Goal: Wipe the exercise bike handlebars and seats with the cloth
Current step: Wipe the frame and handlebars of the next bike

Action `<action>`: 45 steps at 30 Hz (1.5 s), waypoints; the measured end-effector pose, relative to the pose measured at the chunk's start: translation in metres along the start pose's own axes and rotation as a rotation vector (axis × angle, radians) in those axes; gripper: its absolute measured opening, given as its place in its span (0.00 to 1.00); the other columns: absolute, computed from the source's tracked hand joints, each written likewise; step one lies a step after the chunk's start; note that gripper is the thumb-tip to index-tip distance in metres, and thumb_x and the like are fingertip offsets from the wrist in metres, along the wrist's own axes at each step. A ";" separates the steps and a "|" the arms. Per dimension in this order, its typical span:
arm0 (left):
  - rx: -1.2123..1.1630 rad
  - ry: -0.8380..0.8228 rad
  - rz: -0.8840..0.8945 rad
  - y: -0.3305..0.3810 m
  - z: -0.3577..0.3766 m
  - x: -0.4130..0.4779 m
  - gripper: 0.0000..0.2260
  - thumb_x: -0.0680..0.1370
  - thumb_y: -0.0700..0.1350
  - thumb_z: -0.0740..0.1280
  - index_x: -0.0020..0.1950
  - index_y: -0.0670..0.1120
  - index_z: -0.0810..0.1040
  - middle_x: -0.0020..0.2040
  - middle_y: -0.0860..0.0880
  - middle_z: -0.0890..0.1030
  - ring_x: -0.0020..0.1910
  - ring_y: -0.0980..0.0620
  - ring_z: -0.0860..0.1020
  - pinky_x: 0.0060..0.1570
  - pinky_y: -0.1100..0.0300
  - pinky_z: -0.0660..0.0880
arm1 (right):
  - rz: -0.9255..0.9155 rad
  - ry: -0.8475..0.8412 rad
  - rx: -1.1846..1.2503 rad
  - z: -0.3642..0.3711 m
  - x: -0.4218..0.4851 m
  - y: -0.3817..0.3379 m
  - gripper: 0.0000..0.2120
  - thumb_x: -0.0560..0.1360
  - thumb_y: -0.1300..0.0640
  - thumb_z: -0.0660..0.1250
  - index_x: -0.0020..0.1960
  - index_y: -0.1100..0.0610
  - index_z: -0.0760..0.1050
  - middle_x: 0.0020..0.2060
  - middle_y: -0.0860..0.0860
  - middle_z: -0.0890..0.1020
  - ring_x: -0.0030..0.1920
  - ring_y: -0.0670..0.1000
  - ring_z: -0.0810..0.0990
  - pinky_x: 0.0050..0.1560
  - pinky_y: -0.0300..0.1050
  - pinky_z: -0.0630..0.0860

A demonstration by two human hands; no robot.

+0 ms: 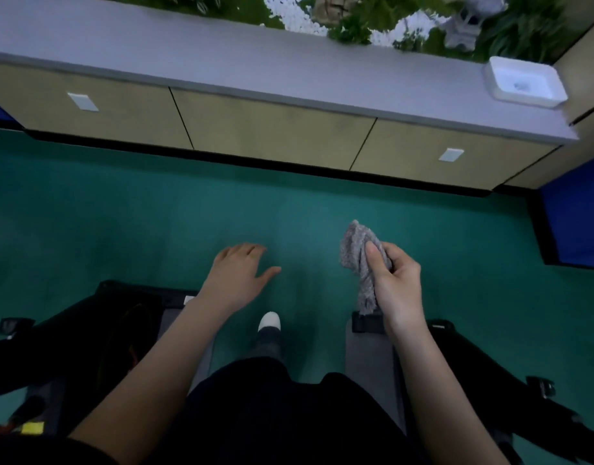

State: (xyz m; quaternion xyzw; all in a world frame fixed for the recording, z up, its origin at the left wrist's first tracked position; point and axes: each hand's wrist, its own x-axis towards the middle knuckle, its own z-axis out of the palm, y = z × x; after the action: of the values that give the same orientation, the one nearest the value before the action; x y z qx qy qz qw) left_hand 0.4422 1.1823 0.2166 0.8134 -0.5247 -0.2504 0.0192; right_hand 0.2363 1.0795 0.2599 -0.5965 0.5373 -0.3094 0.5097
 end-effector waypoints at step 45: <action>-0.431 0.285 -0.859 -0.245 -0.200 0.263 0.21 0.80 0.56 0.59 0.69 0.46 0.70 0.69 0.48 0.71 0.69 0.47 0.67 0.68 0.53 0.62 | -0.203 -0.868 -0.230 0.405 0.414 -0.208 0.09 0.79 0.55 0.64 0.45 0.58 0.79 0.37 0.52 0.80 0.36 0.47 0.75 0.35 0.40 0.70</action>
State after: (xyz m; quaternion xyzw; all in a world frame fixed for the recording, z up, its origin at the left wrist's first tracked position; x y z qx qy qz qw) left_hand 0.8197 1.0190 0.2171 0.9596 -0.0710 -0.2249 0.1535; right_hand 0.7706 0.7750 0.2646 -0.7732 0.2440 -0.0175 0.5850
